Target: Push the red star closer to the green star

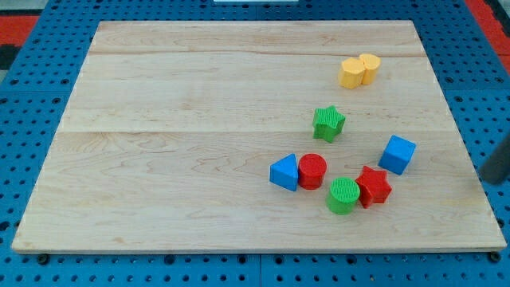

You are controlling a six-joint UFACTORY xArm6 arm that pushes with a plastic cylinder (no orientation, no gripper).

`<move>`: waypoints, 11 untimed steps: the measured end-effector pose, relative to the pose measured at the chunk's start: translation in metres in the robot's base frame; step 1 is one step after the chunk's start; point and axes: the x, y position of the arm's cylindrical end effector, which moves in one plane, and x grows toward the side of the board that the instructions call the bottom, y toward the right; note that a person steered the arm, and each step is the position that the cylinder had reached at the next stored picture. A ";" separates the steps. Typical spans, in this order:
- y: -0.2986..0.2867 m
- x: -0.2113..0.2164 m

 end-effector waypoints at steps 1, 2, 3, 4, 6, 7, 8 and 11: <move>-0.046 0.030; -0.105 0.025; -0.149 0.016; -0.177 -0.004; -0.198 -0.056; -0.198 -0.037; -0.189 -0.028; -0.181 -0.037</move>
